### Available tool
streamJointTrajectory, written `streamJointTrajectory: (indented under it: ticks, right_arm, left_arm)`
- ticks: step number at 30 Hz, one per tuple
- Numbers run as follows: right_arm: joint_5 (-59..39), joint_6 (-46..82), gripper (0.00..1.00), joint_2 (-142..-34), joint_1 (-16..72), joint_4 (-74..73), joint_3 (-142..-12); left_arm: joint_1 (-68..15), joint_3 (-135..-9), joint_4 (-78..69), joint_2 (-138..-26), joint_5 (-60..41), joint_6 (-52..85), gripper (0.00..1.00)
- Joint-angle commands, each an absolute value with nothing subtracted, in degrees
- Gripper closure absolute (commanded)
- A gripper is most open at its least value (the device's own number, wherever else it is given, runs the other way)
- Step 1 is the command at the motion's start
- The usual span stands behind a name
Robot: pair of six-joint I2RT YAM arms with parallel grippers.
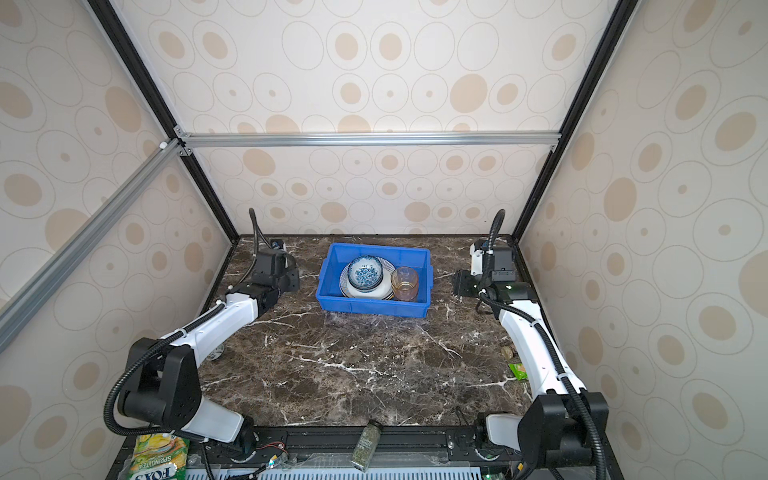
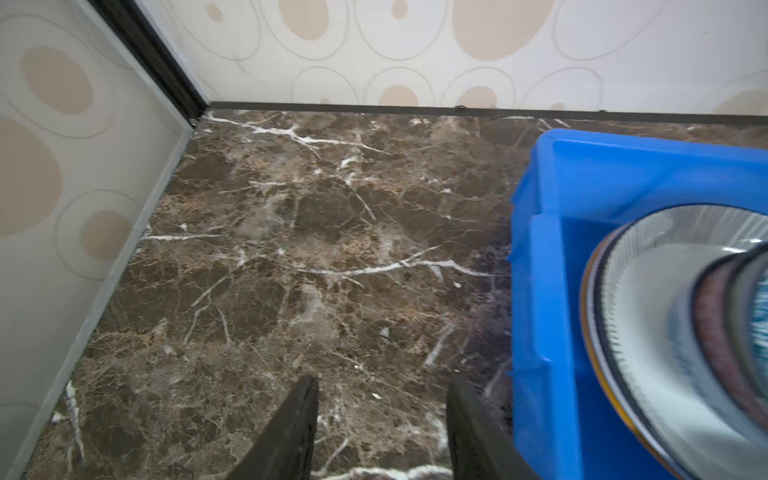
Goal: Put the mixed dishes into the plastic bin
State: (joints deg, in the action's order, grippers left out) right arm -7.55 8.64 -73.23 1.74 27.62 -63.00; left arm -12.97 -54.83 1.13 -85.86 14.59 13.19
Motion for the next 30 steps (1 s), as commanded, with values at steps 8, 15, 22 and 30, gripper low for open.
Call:
streamJointTrajectory:
  ticks: [8, 15, 22, 30]
  right_arm:
    - [3.6, 7.2, 0.37, -73.6, 1.1, 16.8, -54.8]
    - [6.5, 8.0, 0.37, -74.0, -3.1, 7.6, -48.5]
    - [10.1, 7.3, 0.36, -74.9, -5.9, -3.0, -41.3]
    - [12.3, 10.6, 0.34, -77.2, -6.3, -20.2, -31.0]
  left_arm:
    - [-11.1, -44.5, -18.1, -84.5, 23.6, 9.7, 0.49]
    - [-8.4, -36.7, -27.2, -81.8, 26.4, 8.2, 0.46]
    - [-6.2, -27.6, -40.7, -82.4, 26.0, 7.7, 0.44]
    - [-4.8, -24.4, -49.0, -86.0, 24.7, 6.0, 0.44]
